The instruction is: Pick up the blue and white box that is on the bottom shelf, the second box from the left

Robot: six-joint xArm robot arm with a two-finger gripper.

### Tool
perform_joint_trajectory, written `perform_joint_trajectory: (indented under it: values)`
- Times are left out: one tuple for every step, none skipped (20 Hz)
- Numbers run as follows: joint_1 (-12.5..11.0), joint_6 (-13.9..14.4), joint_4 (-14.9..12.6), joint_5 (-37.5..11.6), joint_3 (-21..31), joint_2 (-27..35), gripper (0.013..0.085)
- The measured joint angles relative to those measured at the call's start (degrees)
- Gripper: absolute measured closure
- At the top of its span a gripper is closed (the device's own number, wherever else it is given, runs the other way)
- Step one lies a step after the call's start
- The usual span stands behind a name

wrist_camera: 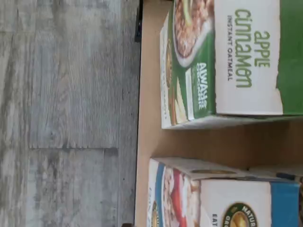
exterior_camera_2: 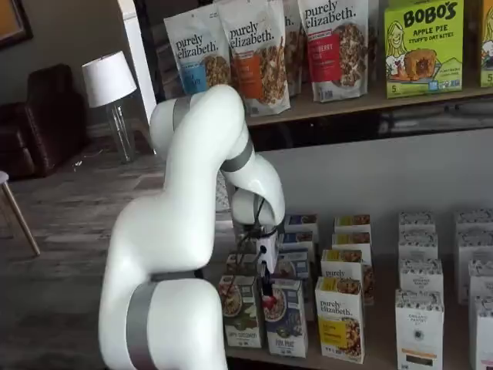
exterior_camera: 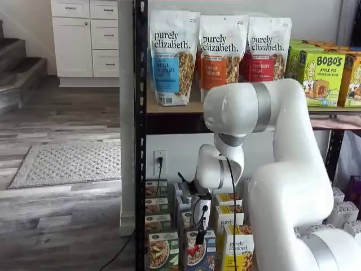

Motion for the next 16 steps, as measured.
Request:
perform_joint_trajectory:
  values:
    - [-0.13,-0.34,0.24,-0.01,-0.79,0.75,0.0130]
    - [-0.24,-0.50,0.30,-0.04,-1.55,1.41,0.0130]
    - [-0.39,-0.62,0.30,0.14,-2.61,2.27,0.0130]
    - [-0.50,-0.75,0.33,0.22,-3.36,2.92,0.0130]
    - [-0.60,-0.76,0.25,0.40,-4.11,3.48,0.0130]
    - [-0.68,-0.53,-0.09,0.67,-4.76,3.97,0.0130]
    - [-0.77,-0.18,-0.57,1.01,-5.44,4.41,0.0130]
    - [-0.85,0.26,-1.15,1.35,-6.06,4.87,0.0130]
    - [-0.92,0.84,-1.88,1.67,-6.81,5.40,0.0130]
    - [-1.01,1.51,-2.77,2.08,-7.69,6.07,0.0130]
    - [-1.07,2.13,-3.55,2.56,-8.54,6.68,0.0130]
    - [-1.13,2.61,-4.16,2.98,-9.20,7.19,0.0130]
    - [-1.18,3.00,-4.67,3.34,-9.78,7.64,0.0130]
    - [-1.23,3.32,-5.08,3.65,-10.33,8.06,0.0130]
    - [-1.27,3.64,-5.50,3.99,-10.82,8.43,0.0130]
    - [-1.31,4.01,-5.97,4.47,-11.33,8.77,0.0130]
